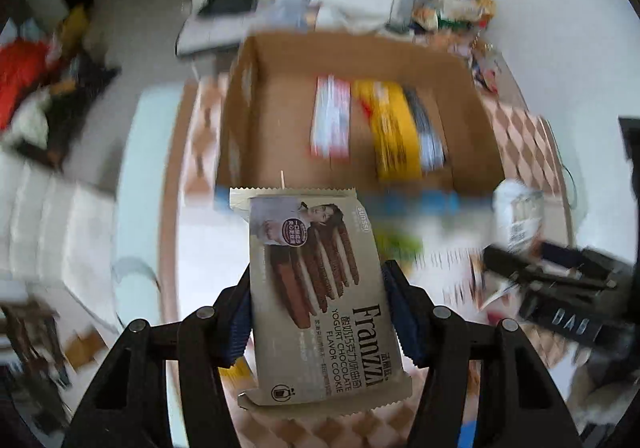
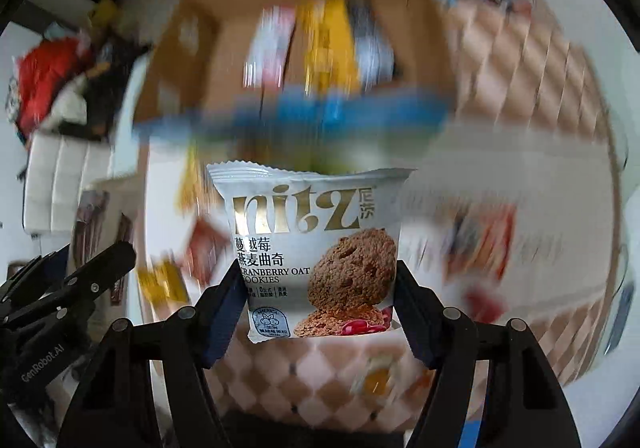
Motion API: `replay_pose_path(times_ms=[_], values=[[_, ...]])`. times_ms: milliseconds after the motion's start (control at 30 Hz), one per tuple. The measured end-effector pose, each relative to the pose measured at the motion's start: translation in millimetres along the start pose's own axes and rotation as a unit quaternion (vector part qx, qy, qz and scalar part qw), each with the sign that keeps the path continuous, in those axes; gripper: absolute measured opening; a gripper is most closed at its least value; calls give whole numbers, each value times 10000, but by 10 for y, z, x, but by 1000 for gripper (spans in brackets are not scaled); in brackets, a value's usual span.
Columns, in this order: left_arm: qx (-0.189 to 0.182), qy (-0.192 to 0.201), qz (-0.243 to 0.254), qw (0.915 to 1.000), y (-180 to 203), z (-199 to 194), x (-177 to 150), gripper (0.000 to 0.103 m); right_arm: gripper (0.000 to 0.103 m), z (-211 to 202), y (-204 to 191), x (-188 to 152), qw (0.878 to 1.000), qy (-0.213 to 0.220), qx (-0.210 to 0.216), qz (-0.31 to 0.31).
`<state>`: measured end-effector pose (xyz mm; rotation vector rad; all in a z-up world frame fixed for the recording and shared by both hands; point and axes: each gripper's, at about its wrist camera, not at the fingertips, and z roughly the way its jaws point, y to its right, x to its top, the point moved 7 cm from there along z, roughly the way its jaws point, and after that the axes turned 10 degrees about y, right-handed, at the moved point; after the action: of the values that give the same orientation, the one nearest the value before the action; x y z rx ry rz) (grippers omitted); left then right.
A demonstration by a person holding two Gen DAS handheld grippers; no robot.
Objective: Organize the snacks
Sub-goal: 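Lower both cookie packs into the box and open both tools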
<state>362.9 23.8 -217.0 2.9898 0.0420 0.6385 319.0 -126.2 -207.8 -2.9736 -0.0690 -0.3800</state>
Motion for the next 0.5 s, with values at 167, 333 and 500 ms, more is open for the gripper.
replay_pose_path(times_ms=[167, 333, 500], values=[[145, -291, 162, 9993, -121, 623, 777, 57, 72, 247, 184, 1118, 9979, 202, -595, 126], [365, -741, 299, 9961, -175, 1254, 1095, 57, 72, 628, 372, 1792, 9942, 68, -1064, 105], [501, -1063, 248, 9928, -241, 1603, 1286, 57, 72, 1041, 407, 2121, 9906, -125, -1359, 78]])
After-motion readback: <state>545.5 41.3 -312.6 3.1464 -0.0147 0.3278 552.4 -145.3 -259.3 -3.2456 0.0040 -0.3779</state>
